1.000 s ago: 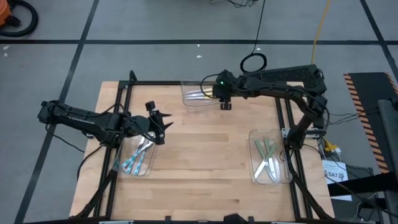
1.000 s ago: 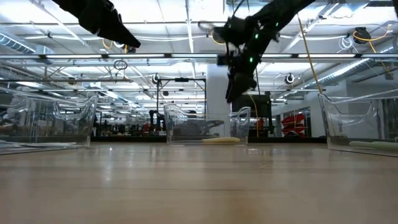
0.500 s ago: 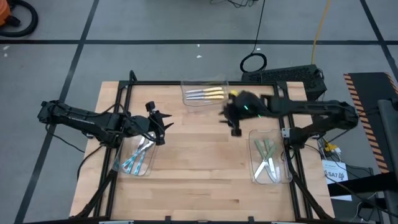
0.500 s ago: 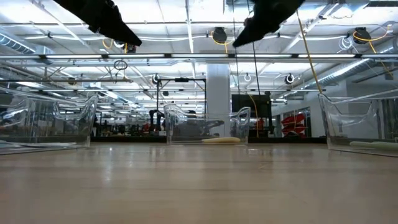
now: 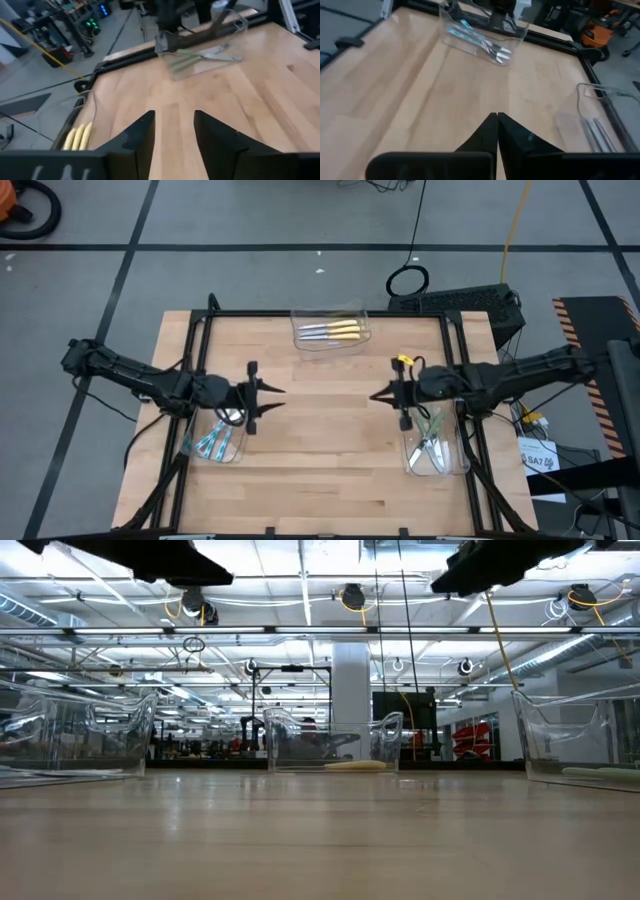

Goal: Sort silverware by color (type)
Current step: Return to Home Position

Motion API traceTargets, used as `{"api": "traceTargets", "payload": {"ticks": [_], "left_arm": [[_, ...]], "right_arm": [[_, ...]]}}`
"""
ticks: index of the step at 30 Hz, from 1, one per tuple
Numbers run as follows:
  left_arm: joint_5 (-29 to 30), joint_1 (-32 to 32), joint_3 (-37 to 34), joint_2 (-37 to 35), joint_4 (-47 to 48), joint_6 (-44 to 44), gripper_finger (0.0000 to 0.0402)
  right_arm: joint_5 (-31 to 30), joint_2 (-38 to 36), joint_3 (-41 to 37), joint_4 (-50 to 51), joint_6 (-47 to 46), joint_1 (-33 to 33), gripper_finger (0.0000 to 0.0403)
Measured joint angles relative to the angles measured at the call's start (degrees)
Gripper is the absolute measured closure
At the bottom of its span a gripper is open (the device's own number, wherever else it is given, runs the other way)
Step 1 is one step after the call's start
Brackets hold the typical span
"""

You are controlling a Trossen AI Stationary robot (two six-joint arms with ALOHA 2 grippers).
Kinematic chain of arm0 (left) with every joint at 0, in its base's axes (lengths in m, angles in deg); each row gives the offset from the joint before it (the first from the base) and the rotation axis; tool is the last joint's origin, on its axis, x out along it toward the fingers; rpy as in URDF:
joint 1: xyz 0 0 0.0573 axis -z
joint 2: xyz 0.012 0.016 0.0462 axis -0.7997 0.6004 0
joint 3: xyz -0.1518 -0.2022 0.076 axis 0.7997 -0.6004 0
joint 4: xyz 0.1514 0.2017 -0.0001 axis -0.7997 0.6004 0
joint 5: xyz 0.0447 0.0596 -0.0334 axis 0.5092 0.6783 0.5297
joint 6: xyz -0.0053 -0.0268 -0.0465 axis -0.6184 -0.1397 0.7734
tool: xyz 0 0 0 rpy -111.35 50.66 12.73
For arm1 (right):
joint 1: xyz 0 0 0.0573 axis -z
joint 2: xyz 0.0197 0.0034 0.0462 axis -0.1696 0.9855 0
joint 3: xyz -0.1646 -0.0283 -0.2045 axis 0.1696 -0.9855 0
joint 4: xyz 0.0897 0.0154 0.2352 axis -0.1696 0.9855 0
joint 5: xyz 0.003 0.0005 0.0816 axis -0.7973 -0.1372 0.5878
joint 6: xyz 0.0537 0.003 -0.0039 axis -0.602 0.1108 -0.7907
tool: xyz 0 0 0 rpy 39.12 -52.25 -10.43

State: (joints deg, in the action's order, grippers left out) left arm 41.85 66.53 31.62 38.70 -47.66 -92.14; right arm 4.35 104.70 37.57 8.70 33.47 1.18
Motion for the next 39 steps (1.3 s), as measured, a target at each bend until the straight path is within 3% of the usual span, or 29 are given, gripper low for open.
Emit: {"api": "traceTargets", "payload": {"ticks": [14, 23, 30, 39], "left_arm": [[0.9, 3.3, -8.2, -16.0, -0.2, 2.7, 0.0371], [3.8, 3.7, -10.1, -26.3, 8.6, 2.6, 0.0376], [3.8, 3.7, -10.1, -30.4, 13.1, 2.7, 0.0376], [2.7, 2.9, -15.6, -30.9, 8.4, 1.0, 0.0376]], "right_arm": [[-8.8, -4.3, -9.6, -2.0, -3.3, -7.0, 0.0400], [-8.6, -10.1, -14.0, -3.7, -3.0, -7.0, 0.0399], [-2.4, -16.5, -23.3, -17.9, 1.0, -6.9, 0.0399], [-1.1, -18.6, -29.1, -25.5, 5.0, -6.9, 0.0399]]}}
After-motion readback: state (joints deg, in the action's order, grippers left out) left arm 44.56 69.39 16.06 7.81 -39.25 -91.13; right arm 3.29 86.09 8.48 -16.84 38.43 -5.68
